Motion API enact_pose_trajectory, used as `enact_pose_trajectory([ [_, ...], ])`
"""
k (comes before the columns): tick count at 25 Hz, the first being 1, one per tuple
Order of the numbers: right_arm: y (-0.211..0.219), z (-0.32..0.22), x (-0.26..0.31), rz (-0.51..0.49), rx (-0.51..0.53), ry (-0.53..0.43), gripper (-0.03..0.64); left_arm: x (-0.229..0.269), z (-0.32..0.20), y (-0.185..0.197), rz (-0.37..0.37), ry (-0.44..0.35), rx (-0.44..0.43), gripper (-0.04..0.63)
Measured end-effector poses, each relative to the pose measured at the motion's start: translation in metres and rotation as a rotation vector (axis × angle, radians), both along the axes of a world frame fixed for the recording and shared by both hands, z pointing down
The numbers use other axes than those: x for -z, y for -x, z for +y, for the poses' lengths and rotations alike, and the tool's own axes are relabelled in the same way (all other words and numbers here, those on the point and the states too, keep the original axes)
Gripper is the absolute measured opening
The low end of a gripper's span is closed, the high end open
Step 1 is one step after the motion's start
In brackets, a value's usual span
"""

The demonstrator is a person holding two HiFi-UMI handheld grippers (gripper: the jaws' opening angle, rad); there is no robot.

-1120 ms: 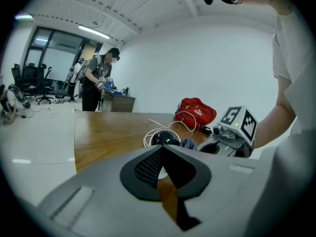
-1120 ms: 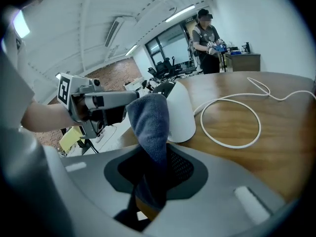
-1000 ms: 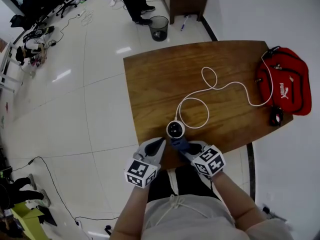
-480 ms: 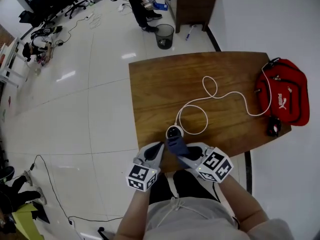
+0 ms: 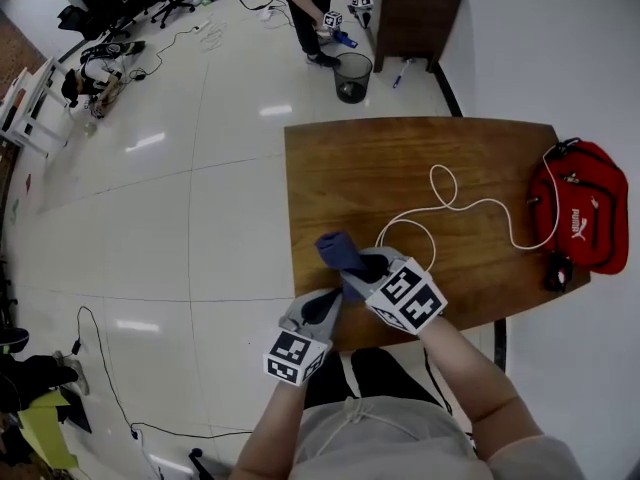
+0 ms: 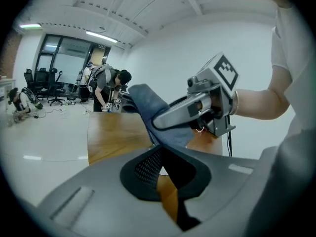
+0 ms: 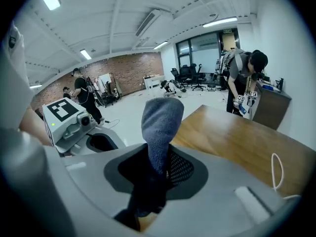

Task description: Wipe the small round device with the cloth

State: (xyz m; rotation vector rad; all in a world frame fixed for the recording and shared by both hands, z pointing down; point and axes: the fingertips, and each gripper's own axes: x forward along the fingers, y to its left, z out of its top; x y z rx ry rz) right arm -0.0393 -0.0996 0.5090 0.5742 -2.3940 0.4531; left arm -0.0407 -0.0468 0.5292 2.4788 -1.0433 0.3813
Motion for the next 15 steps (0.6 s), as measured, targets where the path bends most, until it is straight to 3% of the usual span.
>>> enact_pose_trajectory([
  [15, -0.077, -0.051, -0.004, -0.062, -0.271, 0.071, 0.106, 0.001, -0.019, -0.006, 0.021, -0.006, -0.025, 0.006],
])
